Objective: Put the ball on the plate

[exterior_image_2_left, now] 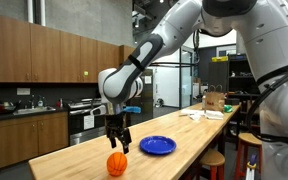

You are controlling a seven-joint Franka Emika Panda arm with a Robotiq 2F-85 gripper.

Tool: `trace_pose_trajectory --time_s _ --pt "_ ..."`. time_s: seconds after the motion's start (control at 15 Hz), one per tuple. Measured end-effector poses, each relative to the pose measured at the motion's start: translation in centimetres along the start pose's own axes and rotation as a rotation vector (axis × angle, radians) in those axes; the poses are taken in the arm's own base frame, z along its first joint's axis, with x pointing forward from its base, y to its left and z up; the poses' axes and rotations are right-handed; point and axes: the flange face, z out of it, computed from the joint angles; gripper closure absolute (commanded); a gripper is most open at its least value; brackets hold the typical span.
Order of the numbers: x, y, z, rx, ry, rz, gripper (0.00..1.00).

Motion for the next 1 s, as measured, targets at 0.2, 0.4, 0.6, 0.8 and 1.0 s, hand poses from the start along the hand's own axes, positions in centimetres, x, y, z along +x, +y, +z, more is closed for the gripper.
trace_pose_trajectory --time_s 0.2,0.4,0.6,0.8,1.0 --pt "0.1 0.3 -0.5 -0.008 0.010 -0.016 0.00" --pt "0.1 0.3 -0.2 0.026 0.031 -0.012 0.00" --pt "0.0 0.4 -0.1 0.026 0.029 -0.014 0.00" --pt "-0.1 0.9 1.3 0.000 -0.006 -0.053 0.00" --pt "0.0 1.6 3.8 -0.017 -0.040 -0.099 0.00"
